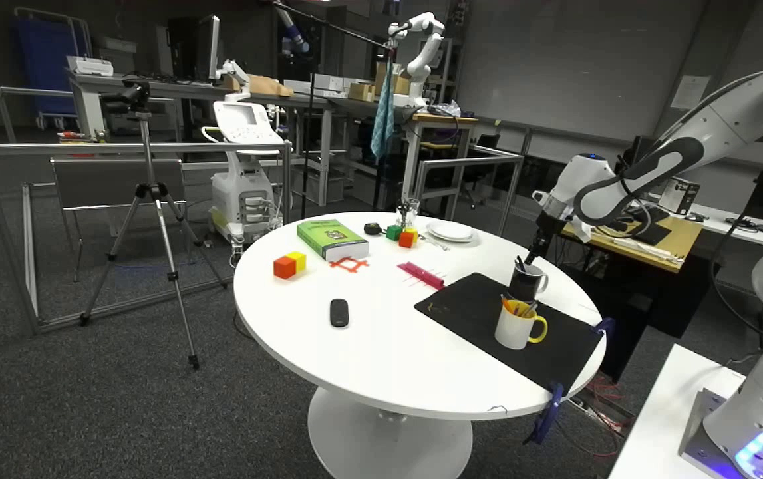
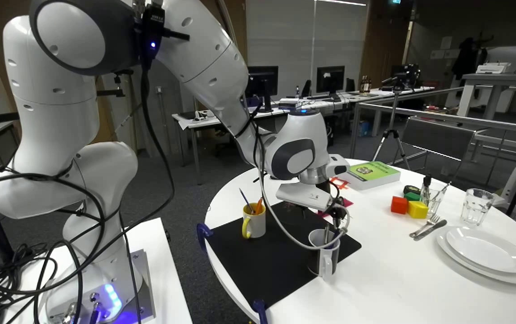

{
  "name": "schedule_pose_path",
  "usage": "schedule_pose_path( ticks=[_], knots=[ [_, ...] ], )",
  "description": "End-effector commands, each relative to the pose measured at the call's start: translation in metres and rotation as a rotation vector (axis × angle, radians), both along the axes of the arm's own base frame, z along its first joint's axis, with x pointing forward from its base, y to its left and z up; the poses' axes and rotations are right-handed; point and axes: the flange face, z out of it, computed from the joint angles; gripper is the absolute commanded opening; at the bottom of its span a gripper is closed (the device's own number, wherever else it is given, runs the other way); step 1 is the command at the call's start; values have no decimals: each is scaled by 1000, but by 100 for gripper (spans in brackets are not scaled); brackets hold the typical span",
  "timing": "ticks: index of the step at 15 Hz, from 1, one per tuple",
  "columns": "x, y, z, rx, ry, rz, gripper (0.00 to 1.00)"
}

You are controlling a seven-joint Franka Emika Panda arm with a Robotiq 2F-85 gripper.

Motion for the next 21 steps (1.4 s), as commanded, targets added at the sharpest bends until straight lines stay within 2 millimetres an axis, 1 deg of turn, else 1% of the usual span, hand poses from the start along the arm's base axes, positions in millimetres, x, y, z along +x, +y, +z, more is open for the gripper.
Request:
schedule_pose_path(
  ticks=[1,4,7,15,19,20,21],
  knots=[
    [23,-6,5,-10,17,-24,100],
    [37,-4,5,-18,50,-35,100],
    [46,-1,3,-25,80,-35,100],
    [56,16,-11,-44,131,23,100],
    [62,18,-17,-54,134,38,100],
    [63,18,-18,-57,133,38,96],
    [65,18,-18,-60,132,37,74]
  ],
)
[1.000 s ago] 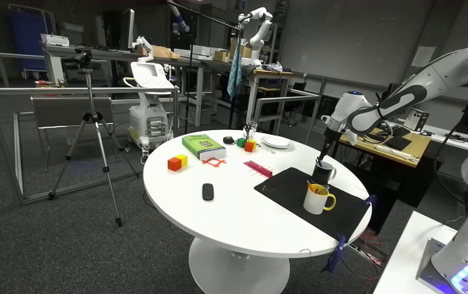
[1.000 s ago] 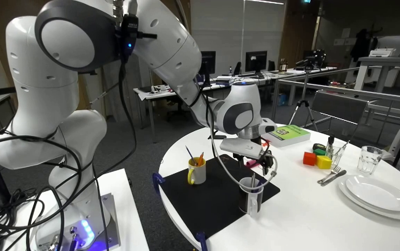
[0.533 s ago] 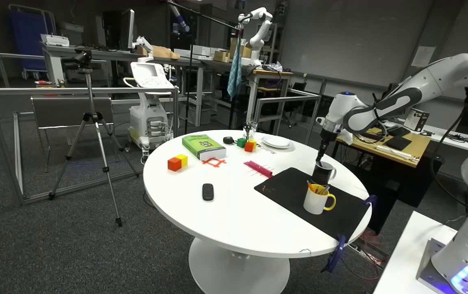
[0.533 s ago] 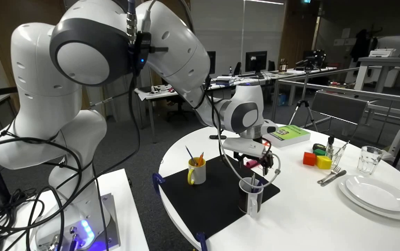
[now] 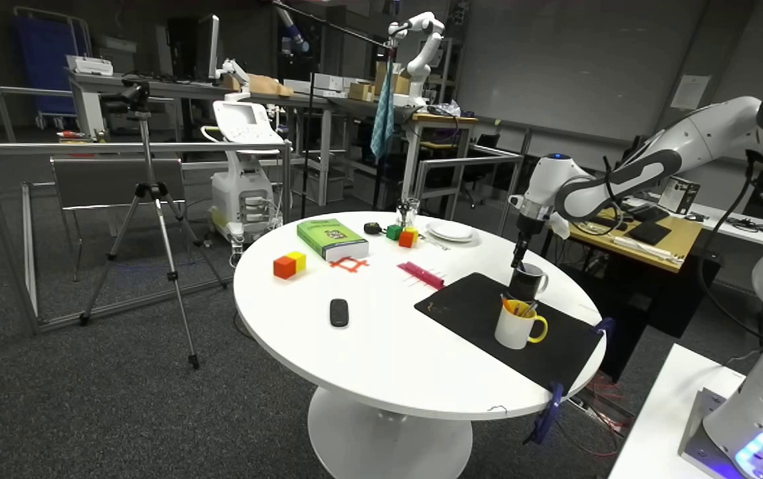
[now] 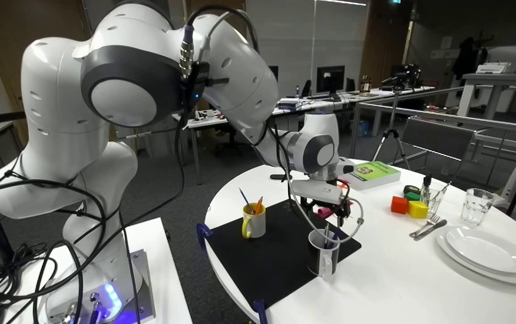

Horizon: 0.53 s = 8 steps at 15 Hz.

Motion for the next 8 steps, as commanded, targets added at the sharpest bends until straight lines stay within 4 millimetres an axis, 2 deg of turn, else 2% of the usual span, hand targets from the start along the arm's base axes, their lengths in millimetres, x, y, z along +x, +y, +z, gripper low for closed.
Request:
schedule_pose_path(
  ticks=[1,3,8],
  knots=[
    [15,-3,0,-17,1,-14,72],
    [17,-5,0,-21,-1,-16,63],
    [20,-6,3,-29,-17,-17,25]
  ],
)
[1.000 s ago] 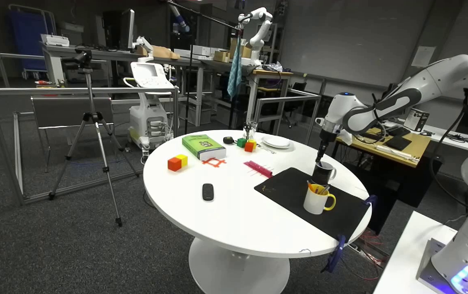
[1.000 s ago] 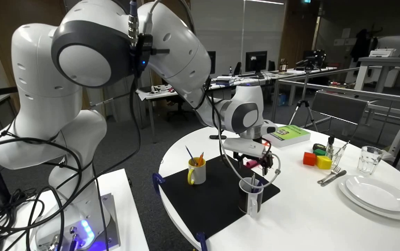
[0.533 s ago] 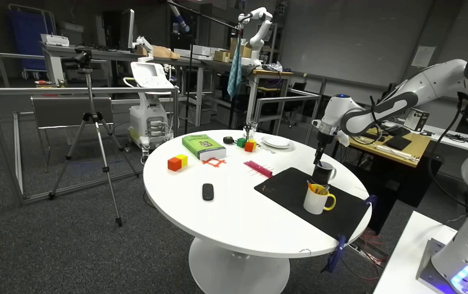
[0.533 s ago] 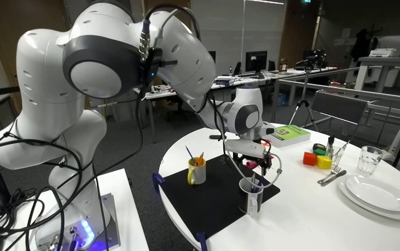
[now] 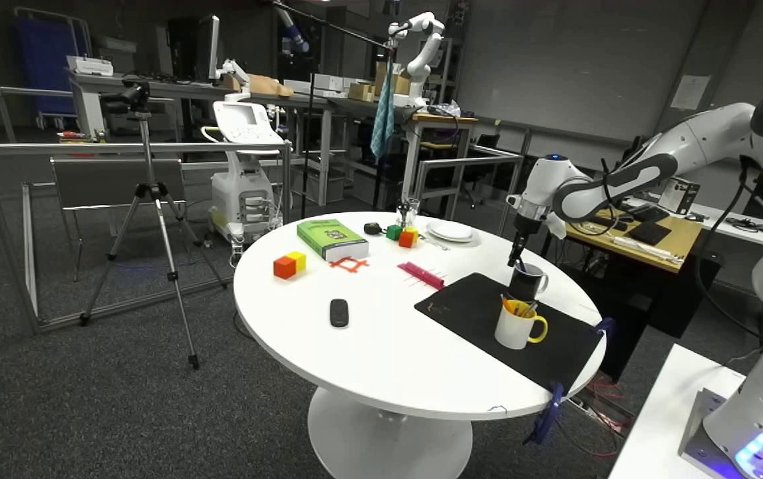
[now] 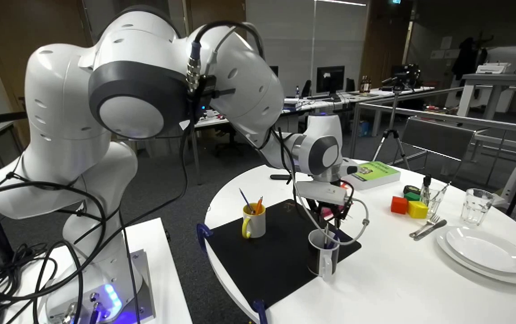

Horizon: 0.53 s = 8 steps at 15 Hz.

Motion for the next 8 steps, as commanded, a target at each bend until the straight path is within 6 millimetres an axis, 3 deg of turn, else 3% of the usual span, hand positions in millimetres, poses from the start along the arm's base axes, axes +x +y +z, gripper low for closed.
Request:
schedule_pose_path(
  ticks=[1,3,5,6,8],
  knots=[
    [11,-1,7,-23,-6,-16,16],
    [11,0,10,-26,-14,-14,3],
    [9,0,14,-31,-22,-17,0],
    [8,1,16,-33,-27,-15,17],
    [6,2,17,-35,-30,-12,29]
  ],
)
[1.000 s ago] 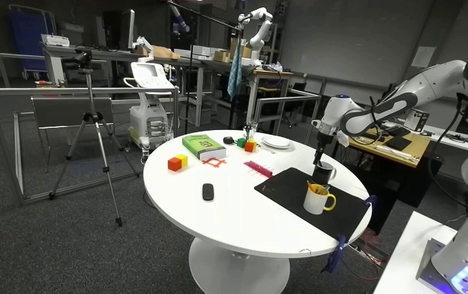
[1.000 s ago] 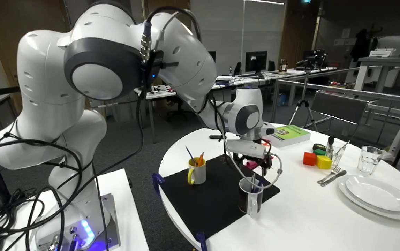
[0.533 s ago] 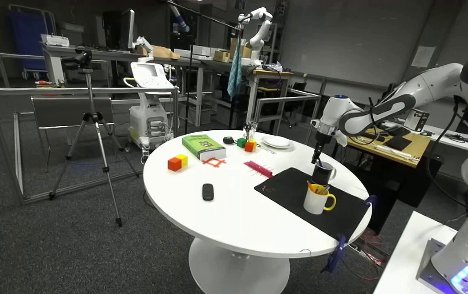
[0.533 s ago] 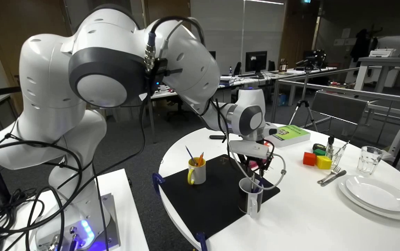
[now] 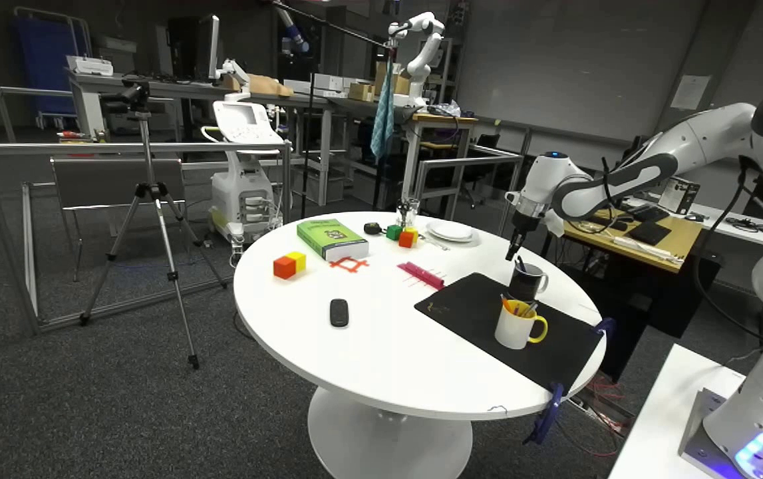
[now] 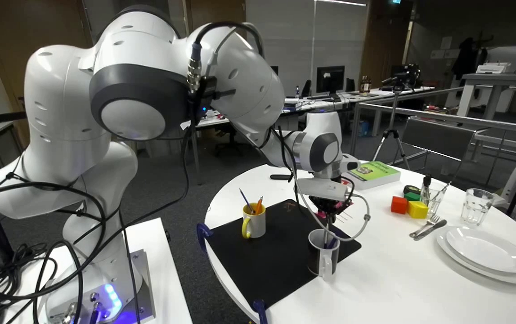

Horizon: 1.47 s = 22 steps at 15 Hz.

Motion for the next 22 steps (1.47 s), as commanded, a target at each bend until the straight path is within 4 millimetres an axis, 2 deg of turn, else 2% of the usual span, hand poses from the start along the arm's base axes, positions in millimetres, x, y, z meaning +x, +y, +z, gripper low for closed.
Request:
schedule_pose_path(
  ticks=[1,6,8,10,12,13,15,16,20,22],
  knots=[
    [0,-2,9,-29,-2,-13,36],
    [-6,-5,6,-49,4,-2,73],
    [-10,-7,4,-58,11,3,79],
    [-13,-7,2,-64,18,6,78],
    [-17,-6,1,-70,27,14,66],
    [-18,-5,0,-75,31,21,45],
    [-19,-3,0,-81,34,29,40],
    [-19,-3,0,-83,36,30,34],
    [-19,0,-1,-92,44,37,2],
    [-18,2,1,-97,46,40,0]
  ],
)
